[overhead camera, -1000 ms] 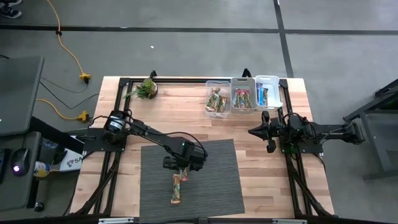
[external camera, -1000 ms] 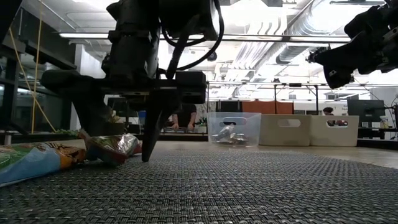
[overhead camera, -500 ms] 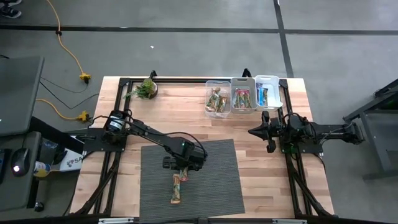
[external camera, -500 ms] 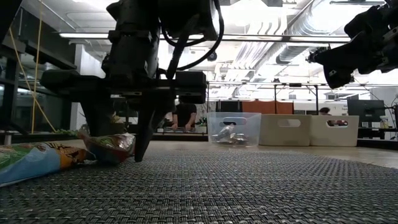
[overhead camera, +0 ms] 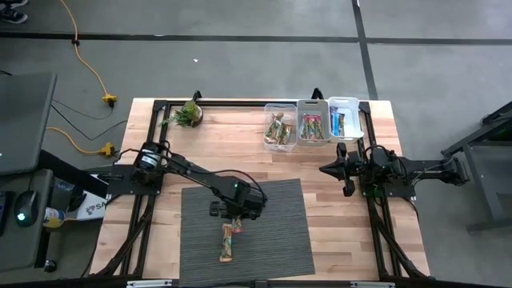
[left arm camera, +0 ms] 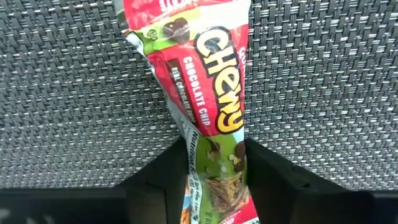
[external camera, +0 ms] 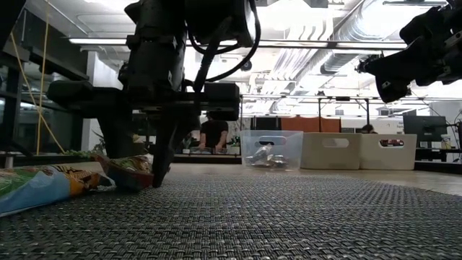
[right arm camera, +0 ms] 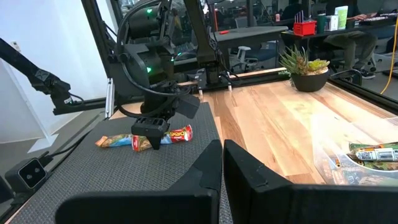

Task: Pick and place Granola Bars by type
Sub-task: Put the red granola bar into the gray bin

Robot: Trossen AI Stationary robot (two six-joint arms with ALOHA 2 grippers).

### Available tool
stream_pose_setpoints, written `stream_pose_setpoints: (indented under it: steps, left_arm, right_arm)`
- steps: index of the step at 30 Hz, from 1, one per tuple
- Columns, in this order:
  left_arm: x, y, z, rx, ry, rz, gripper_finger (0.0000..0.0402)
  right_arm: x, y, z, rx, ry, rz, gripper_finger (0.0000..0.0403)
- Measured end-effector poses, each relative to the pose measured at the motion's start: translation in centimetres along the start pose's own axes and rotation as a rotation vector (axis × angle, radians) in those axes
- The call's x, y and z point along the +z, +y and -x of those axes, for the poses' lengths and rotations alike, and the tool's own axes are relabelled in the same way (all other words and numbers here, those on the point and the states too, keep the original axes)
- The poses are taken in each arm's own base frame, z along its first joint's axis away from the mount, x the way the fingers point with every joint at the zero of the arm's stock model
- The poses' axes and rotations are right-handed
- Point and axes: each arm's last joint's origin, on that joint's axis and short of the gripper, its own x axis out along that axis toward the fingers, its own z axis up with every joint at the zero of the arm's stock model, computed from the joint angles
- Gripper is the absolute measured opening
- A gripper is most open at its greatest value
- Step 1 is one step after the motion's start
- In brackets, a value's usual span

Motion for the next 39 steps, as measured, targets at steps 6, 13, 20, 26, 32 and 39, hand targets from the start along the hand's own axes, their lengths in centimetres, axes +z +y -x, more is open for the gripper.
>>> stream_pose_setpoints:
  steps: [6,13,20,26,32,39]
  left_arm:
    - [-0.2,-0.2,1.1,0.041,-0.083,-0.015,0.0125]
    - [-0.3,-0.5,2.0,0.043,-0.111,-0.023,0.0097]
    - [-0.5,-0.9,2.0,0.002,-0.096,-0.035,0.0085]
    - [-0.6,-1.6,2.1,-0.066,-0.09,-0.061,0.0085]
    - [-1.1,-2.9,3.8,-0.161,-0.169,-0.13,0.0084]
    - [-1.9,-5.1,7.6,-0.313,-0.365,-0.273,0.0084]
  right_arm:
    - [0.0,0.0,0.0,0.0,0.0,0.0,0.0]
    - [0.0,0.0,0.0,0.0,-0.001,0.0,0.0]
    - [0.0,0.0,0.0,0.0,0.0,0.0,0.0]
    - [0.0,0.0,0.0,0.0,-0.001,0.0,0.0]
    - [0.0,0.0,0.0,0.0,0.0,0.0,0.0]
    - [0.0,0.0,0.0,0.0,-0.001,0.0,0.0]
